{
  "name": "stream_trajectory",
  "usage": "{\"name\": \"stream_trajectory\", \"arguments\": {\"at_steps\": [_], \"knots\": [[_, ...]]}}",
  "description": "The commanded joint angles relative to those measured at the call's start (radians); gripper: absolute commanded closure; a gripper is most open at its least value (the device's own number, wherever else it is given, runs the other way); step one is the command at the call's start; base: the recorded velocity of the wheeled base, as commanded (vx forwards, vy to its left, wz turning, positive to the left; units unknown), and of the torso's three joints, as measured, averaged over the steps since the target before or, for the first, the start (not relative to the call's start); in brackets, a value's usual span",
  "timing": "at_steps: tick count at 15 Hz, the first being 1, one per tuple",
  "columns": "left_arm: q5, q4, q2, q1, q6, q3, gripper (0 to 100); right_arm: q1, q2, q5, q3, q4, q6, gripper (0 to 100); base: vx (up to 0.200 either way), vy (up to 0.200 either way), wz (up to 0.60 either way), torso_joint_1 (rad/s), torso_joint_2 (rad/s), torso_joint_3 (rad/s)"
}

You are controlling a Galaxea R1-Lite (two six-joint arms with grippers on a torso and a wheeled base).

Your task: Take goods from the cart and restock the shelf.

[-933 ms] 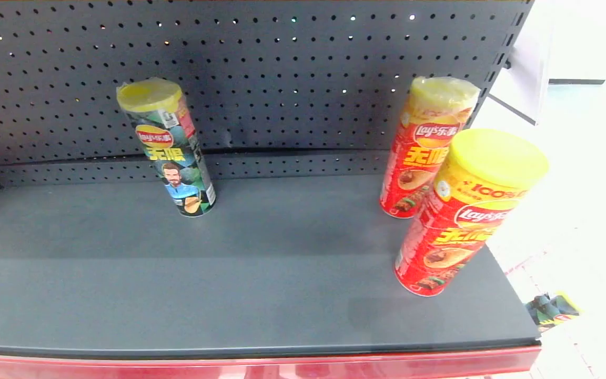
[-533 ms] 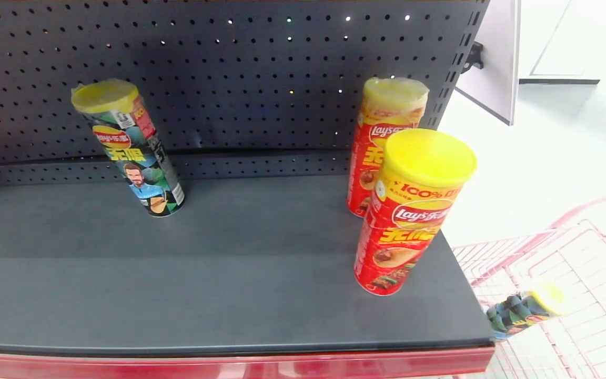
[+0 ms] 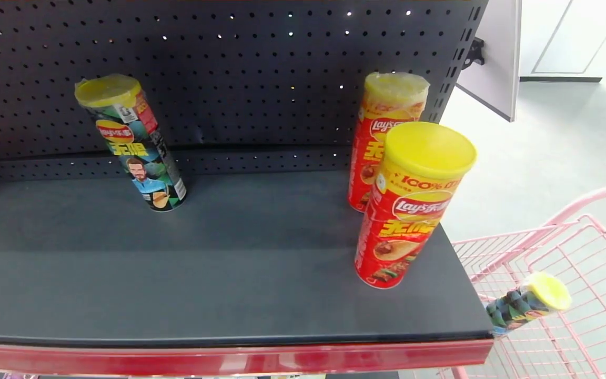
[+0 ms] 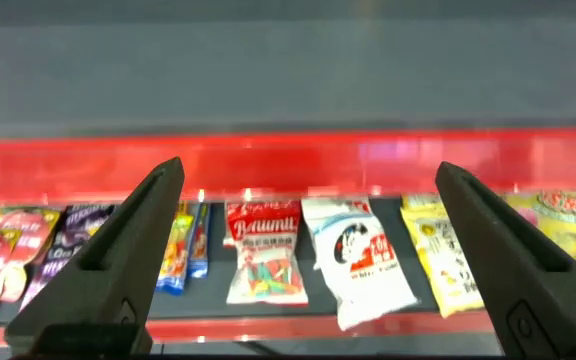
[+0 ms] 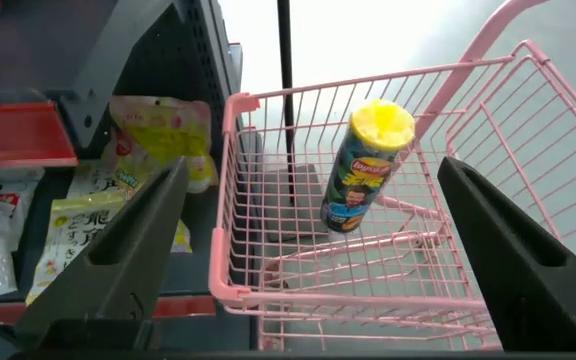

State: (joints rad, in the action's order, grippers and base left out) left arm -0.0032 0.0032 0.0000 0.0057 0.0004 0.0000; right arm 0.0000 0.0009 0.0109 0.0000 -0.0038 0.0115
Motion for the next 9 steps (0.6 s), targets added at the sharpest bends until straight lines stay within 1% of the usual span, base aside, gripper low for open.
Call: {"name": "stream_trajectory", "arguments": {"at_steps": [1, 2, 9], "knots": [[0.0, 0.0, 0.0, 0.0, 0.0, 0.0, 0, 0.0, 0.001, 0.0, 0.0, -0.001, 0.001, 0, -0.2, 0.0, 0.0, 0.007, 0.0, 0.007], [0.0, 0.0, 0.002, 0.0, 0.0, 0.0, 0, 0.0, 0.001, 0.0, 0.0, -0.001, 0.001, 0, -0.2, 0.0, 0.0, -0.022, 0.0, 0.002], [0.0, 0.0, 0.0, 0.0, 0.0, 0.0, 0, 0.0, 0.001, 0.0, 0.0, -0.001, 0.001, 0, 0.0, 0.0, 0.0, 0.0, 0.0, 0.0]]}}
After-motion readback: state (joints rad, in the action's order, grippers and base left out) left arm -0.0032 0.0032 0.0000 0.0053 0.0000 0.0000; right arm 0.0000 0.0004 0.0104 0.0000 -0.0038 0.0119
